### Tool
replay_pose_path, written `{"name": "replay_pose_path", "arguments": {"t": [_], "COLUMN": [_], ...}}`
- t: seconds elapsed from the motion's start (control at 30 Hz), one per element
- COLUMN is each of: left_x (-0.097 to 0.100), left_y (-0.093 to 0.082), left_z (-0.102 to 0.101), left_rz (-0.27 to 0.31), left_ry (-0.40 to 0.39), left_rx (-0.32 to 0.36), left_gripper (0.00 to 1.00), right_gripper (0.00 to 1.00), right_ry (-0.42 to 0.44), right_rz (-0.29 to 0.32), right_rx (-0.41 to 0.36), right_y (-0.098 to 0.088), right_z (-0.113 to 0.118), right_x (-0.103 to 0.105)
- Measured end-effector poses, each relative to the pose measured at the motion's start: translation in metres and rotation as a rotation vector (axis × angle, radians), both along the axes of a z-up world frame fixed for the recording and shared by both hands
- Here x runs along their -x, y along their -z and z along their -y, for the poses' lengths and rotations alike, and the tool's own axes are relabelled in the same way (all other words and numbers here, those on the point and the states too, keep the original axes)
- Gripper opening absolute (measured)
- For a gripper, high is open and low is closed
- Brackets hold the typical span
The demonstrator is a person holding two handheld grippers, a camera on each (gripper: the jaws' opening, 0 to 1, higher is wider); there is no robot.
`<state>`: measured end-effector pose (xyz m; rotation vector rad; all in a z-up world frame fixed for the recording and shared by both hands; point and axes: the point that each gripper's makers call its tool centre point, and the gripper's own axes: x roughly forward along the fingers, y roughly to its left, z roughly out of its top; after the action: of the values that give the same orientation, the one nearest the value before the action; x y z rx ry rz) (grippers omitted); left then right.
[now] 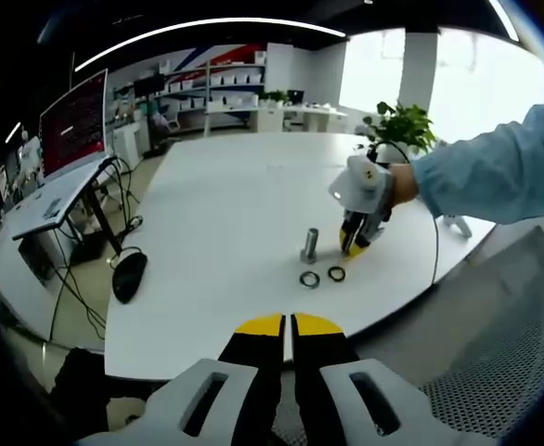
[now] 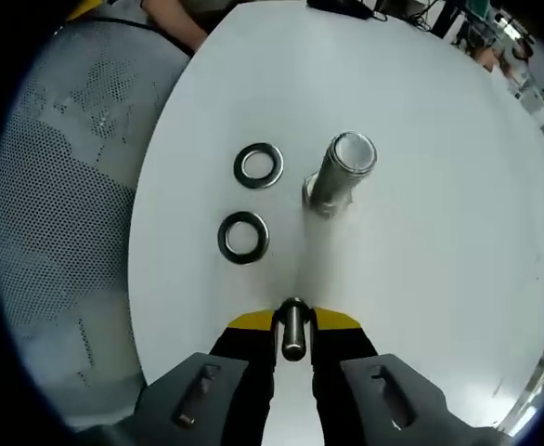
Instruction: Place the washer onto the threaded stud by aligning its center hole with the stud, sliding it down to the base, and recovering from edge contact or off-axis alignment until the washer reaches the visible bottom stop.
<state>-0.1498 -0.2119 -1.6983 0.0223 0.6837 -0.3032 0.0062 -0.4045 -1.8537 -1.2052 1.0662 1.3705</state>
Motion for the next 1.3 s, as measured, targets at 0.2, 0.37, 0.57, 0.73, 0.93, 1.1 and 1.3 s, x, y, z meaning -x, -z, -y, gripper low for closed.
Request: {"name": "replay_pose_path", "arguments": {"t": [0.2, 0.37, 0.57, 0.73, 0.93, 1.1, 1.3], "left_x": [0.0, 0.0, 0.0, 0.0, 0.002, 0.002, 0.004], "left_y": [0.0, 0.0, -0.001, -0.001, 0.0, -0.001, 0.001], "left_z": [0.0, 0.001, 0.003, 0.003, 0.004, 0.005, 0.004], "left_rz": [0.002, 0.003, 0.005, 0.011, -0.001, 0.003, -0.01], "left_ry": [0.002, 0.007, 0.016, 0.022, 0.033, 0.038, 0.028], "left_rx": [0.0, 0.001, 0.0, 0.002, -0.003, 0.001, -0.007], "left_gripper": [0.0, 0.0, 0.0, 0.0, 0.0, 0.0, 0.0], "right_gripper": [0.15, 0.19, 0.33, 0.37, 0.38, 0.39, 0.38], "right_ry": [0.038, 0.096, 0.252, 0.441, 0.57, 0.635, 0.678], "right_rz": [0.001, 0.004, 0.044, -0.025, -0.053, -0.08, -0.023], "right_rx": [0.006, 0.024, -0.117, -0.344, -0.504, -0.639, -0.78], "right_y": [0.0, -0.001, -0.036, -0.08, -0.122, -0.157, -0.186], "right_z": [0.014, 0.02, 0.02, 0.026, 0.049, 0.061, 0.069], "right_x": [-0.003, -0.001, -0.006, 0.005, 0.032, 0.07, 0.096]}}
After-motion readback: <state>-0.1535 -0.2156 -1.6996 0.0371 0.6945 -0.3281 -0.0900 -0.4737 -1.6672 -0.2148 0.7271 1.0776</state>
